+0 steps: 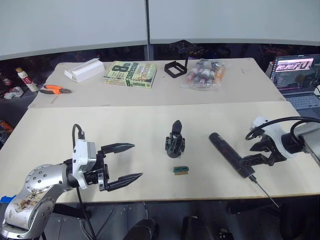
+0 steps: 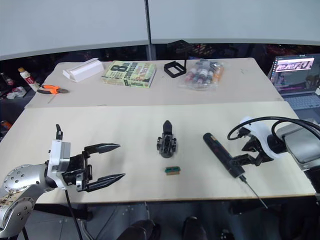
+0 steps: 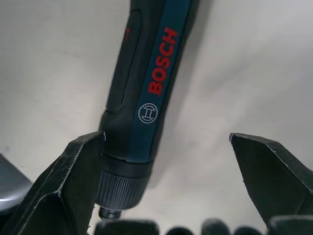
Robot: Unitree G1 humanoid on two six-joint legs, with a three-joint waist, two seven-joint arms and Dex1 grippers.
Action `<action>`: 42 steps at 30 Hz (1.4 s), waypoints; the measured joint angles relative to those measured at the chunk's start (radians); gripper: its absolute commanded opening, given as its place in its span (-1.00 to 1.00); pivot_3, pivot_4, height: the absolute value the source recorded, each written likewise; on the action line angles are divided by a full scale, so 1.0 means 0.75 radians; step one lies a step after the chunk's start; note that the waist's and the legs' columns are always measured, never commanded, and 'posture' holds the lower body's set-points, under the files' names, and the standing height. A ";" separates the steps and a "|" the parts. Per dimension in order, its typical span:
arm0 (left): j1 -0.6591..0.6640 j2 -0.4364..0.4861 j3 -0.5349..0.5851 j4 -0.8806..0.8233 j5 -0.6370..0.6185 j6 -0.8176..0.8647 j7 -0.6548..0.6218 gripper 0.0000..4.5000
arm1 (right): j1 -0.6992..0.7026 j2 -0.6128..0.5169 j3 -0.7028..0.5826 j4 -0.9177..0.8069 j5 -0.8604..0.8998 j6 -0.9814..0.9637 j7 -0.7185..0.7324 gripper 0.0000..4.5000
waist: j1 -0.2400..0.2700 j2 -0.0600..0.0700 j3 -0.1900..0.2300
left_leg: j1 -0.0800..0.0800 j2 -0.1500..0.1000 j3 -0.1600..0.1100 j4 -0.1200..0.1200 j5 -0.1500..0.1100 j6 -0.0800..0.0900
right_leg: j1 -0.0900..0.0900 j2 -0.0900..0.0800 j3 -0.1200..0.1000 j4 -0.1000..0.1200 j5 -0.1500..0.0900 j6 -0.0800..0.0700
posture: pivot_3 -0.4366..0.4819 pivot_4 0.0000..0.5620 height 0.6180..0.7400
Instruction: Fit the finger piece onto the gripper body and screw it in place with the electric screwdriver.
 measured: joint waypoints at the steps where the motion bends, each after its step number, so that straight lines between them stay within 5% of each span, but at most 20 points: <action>1: 0.001 0.000 0.000 0.000 -0.001 0.001 0.000 1.00 | -0.007 0.001 0.016 -0.010 -0.001 0.025 0.000 0.98 | 0.002 0.000 0.000 | 0.000 0.000 0.000 0.000 0.000 0.000 | 0.000 0.000 0.000 0.000 0.000 0.000 | -0.05 -0.47 1.00; 17: 0.004 0.000 -0.005 -0.034 -0.003 0.035 0.005 1.00 | 0.034 -0.018 0.175 -0.291 -0.014 0.317 -0.154 0.98 | 0.006 -0.001 0.000 | -0.008 0.000 0.007 0.001 0.000 0.002 | -0.013 -0.001 0.003 0.002 0.002 0.002 | -0.05 -0.47 1.00; 34: 0.021 -0.007 -0.102 -0.090 -0.004 0.052 0.012 1.00 | -0.210 0.048 0.376 -0.352 0.050 0.521 -0.279 0.98 | 0.002 -0.001 0.000 | -0.010 0.000 0.010 0.001 0.001 0.004 | -0.016 0.000 0.005 0.001 0.003 0.002 | -0.05 -0.47 1.00; 42: 0.035 -0.007 -0.134 -0.133 -0.002 0.050 0.011 1.00 | -0.219 0.026 0.435 -0.332 0.048 0.464 -0.271 -0.12 | 0.002 -0.001 0.000 | -0.011 0.000 0.010 0.001 0.001 0.004 | -0.016 0.000 0.005 0.001 0.004 0.002 | -0.05 -0.47 1.00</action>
